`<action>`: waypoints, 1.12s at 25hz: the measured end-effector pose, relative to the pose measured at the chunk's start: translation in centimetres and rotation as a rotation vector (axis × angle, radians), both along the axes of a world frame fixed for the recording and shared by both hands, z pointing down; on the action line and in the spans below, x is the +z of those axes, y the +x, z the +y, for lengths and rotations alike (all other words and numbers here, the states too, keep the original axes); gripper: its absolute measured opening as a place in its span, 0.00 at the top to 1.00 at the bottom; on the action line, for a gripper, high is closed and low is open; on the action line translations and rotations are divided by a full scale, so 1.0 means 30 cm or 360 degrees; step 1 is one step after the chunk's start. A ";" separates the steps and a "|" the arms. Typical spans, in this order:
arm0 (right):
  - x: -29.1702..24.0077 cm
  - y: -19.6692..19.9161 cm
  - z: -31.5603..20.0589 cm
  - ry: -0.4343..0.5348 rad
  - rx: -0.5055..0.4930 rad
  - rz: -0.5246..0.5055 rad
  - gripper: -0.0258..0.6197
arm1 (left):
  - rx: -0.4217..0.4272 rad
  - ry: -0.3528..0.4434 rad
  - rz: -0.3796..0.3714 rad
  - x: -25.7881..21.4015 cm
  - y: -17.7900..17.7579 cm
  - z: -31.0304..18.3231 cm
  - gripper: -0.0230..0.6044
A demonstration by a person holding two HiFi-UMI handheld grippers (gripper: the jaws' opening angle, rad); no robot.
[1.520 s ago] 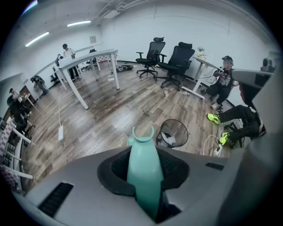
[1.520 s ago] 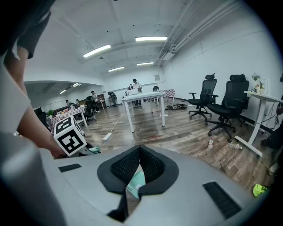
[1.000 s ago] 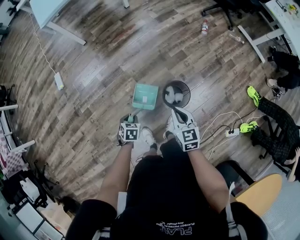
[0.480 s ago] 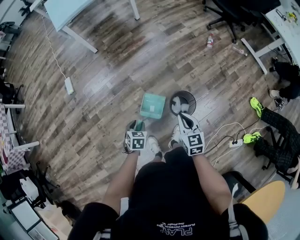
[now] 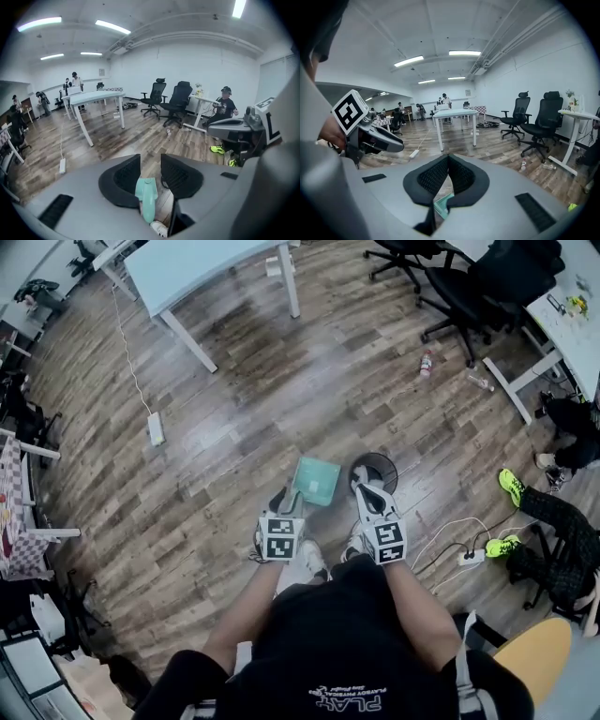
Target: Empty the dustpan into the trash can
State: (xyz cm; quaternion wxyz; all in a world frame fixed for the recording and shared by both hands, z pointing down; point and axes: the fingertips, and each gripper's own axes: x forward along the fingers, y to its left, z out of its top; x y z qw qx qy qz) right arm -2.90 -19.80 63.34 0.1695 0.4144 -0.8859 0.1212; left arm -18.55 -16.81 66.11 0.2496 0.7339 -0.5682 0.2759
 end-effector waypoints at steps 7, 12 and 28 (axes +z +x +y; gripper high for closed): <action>-0.158 -0.084 0.025 0.0152 -0.0048 -0.0013 0.92 | 0.0051 0.0216 0.0050 -0.188 -0.001 0.024 0.85; -0.297 -0.152 0.062 0.0291 -0.0080 -0.0072 0.92 | 0.0053 0.0406 0.0101 -0.327 -0.008 0.057 0.93; -0.653 -0.035 0.187 0.0555 -0.0086 -0.0293 0.92 | 0.0051 0.0741 0.0242 -0.589 0.180 0.167 0.93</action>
